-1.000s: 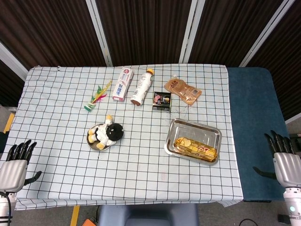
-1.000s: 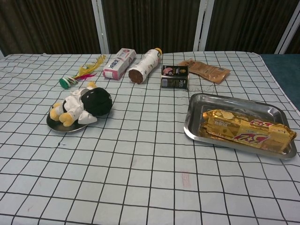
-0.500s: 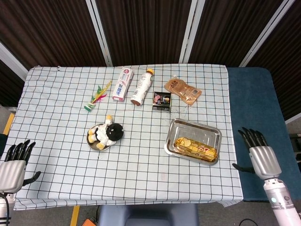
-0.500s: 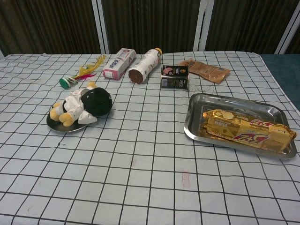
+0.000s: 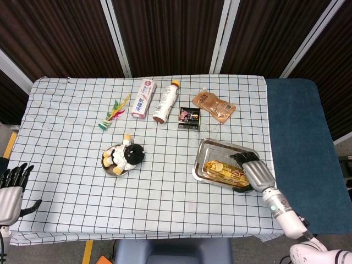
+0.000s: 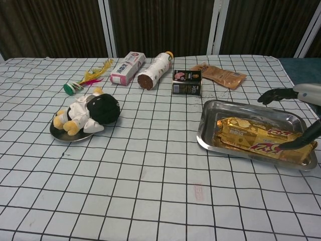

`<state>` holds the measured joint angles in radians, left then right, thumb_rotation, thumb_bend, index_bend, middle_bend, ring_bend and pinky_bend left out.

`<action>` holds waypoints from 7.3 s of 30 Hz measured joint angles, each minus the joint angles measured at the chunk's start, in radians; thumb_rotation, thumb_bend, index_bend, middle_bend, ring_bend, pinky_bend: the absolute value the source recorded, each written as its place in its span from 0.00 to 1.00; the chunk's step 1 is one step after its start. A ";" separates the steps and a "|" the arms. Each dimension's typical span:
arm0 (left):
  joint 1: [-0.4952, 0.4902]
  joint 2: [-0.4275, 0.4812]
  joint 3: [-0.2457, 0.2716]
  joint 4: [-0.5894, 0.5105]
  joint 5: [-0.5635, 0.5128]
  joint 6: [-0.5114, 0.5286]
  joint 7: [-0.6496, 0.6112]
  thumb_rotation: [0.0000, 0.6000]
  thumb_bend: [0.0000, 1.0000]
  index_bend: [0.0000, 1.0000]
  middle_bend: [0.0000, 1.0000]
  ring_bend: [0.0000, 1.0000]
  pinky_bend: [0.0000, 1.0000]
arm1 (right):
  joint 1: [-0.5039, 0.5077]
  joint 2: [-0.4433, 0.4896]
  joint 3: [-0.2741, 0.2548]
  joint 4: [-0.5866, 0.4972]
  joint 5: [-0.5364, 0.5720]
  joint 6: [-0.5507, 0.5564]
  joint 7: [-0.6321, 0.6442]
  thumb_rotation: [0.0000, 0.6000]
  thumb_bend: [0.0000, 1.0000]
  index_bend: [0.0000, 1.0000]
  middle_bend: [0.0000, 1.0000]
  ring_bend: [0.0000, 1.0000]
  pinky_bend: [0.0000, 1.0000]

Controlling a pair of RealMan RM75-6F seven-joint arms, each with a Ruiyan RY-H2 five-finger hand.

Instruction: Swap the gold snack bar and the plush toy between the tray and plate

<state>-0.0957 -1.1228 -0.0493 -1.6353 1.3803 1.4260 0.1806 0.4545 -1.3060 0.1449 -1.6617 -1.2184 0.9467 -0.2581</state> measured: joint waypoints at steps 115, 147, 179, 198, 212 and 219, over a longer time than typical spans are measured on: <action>-0.121 -0.029 -0.020 -0.075 0.021 -0.142 0.055 1.00 0.21 0.00 0.00 0.00 0.00 | -0.311 0.158 -0.138 0.039 -0.197 0.729 0.136 1.00 0.04 0.00 0.00 0.00 0.00; -0.509 -0.408 -0.167 0.169 -0.401 -0.465 0.279 1.00 0.21 0.00 0.00 0.00 0.00 | -0.386 0.159 -0.074 0.084 -0.312 0.739 0.316 1.00 0.04 0.00 0.00 0.00 0.00; -0.540 -0.607 -0.137 0.485 -0.159 -0.313 0.025 1.00 0.44 0.46 0.52 0.43 0.49 | -0.401 0.153 -0.046 0.095 -0.339 0.722 0.339 1.00 0.04 0.00 0.00 0.00 0.00; -0.481 -0.503 -0.030 0.025 0.061 -0.194 0.064 1.00 0.45 0.45 0.52 0.43 0.49 | -0.425 0.161 -0.044 0.088 -0.382 0.773 0.385 1.00 0.04 0.00 0.00 0.00 0.00; -0.526 -0.695 -0.057 0.158 0.031 -0.239 0.231 1.00 0.38 0.09 0.15 0.18 0.35 | -0.443 0.169 -0.044 0.096 -0.410 0.810 0.431 1.00 0.04 0.00 0.00 0.00 0.00; -0.522 -0.672 -0.056 0.119 -0.036 -0.267 0.367 1.00 0.21 0.00 0.00 0.00 0.04 | -0.443 0.169 -0.044 0.096 -0.411 0.802 0.423 1.00 0.04 0.00 0.00 0.00 0.00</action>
<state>-0.6180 -1.7944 -0.1057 -1.5166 1.3446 1.1592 0.5477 0.0111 -1.1373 0.1004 -1.5658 -1.6295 1.7486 0.1654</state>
